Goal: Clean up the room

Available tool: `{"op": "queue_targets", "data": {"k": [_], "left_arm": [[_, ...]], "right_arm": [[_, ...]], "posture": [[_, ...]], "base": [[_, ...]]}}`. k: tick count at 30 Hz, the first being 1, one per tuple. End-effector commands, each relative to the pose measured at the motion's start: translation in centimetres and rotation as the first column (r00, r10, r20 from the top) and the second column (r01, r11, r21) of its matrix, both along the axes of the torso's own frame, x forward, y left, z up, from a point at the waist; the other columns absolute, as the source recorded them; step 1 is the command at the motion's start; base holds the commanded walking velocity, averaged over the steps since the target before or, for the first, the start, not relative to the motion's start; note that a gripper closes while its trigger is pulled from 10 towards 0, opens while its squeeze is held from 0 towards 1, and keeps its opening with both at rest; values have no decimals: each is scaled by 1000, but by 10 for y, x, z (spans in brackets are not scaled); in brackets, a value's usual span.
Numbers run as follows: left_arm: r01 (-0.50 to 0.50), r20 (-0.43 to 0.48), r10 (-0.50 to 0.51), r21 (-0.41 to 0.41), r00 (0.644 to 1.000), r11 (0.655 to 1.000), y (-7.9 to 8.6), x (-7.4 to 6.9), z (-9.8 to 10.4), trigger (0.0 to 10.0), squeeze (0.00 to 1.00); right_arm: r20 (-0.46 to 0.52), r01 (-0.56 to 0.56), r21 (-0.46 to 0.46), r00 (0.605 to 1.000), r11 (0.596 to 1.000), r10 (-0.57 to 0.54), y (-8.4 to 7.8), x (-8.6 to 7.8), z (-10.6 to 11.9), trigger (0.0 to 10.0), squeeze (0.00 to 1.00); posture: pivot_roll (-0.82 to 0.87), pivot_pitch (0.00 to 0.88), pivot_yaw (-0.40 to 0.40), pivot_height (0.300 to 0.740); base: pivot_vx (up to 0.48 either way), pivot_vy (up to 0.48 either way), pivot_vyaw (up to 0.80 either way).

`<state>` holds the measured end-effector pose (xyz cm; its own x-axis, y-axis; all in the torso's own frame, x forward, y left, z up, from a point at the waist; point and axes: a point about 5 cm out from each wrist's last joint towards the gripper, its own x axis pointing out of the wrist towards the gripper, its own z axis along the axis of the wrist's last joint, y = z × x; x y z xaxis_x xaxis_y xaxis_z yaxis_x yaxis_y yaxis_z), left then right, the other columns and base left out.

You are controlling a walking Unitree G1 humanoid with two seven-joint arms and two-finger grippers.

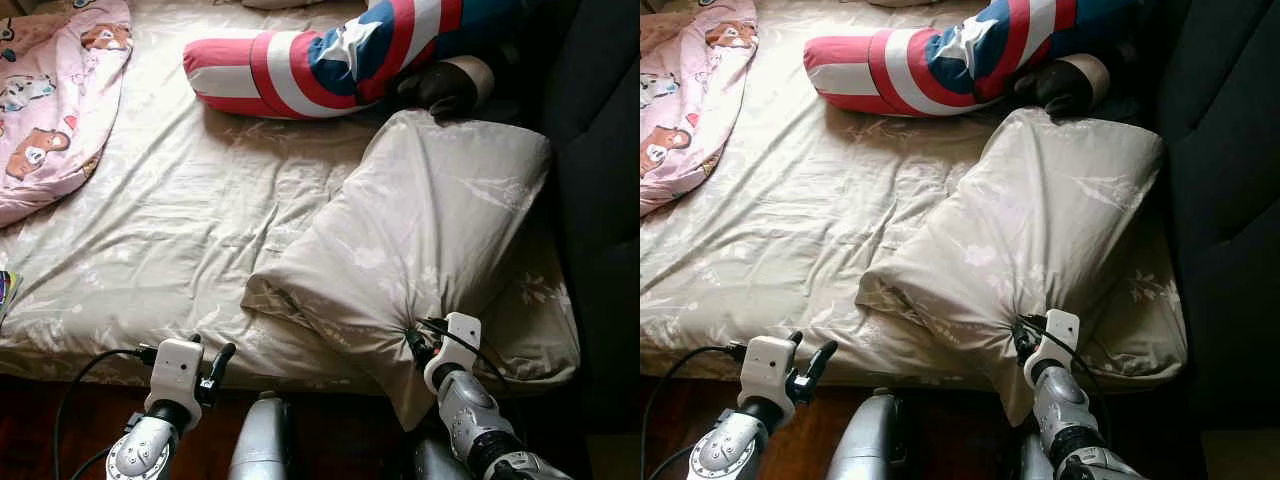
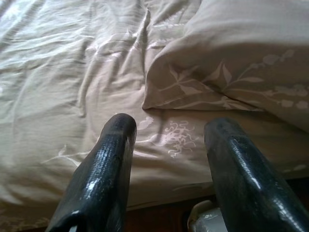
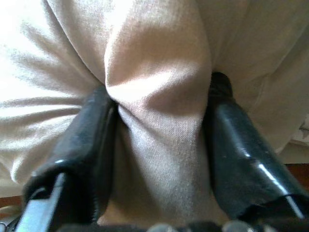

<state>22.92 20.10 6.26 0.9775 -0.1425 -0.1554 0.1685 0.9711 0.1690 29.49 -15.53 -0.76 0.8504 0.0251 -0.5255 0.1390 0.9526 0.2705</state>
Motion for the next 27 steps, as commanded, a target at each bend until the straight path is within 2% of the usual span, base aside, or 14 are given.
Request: {"op": "queue_targets", "data": {"k": [1, 12, 19, 27], "left_arm": [[2, -31, -1, 24, 1000, 1000, 0, -4, -5, 10000, 0], [4, -30, -3, 16, 1000, 1000, -5, 8, -6, 10000, 0], [4, -13, -4, 11, 1000, 1000, -8, 23, -6, 10000, 0], [10, -5, -10, -1, 1000, 1000, -14, 34, -8, 10000, 0]], "right_arm": [[-185, 0, 27, 983, 1000, 5, 8, -36, -34, 0, 0], [-175, 11, 9, 985, 1000, -9, 3, -33, -31, 0, 0], [-149, 39, -14, 988, 999, -41, -6, -23, -23, 0, 0], [-112, 92, -35, 989, 995, -96, -20, -14, -14, 0, 0]], "posture": [[212, 352, 93, 652], [183, 325, 73, 652], [152, 274, 47, 652], [104, 208, 22, 652]], "base": [[0, 0, 0], [0, 0, 0], [0, 0, 0], [0, 0, 0]]}}
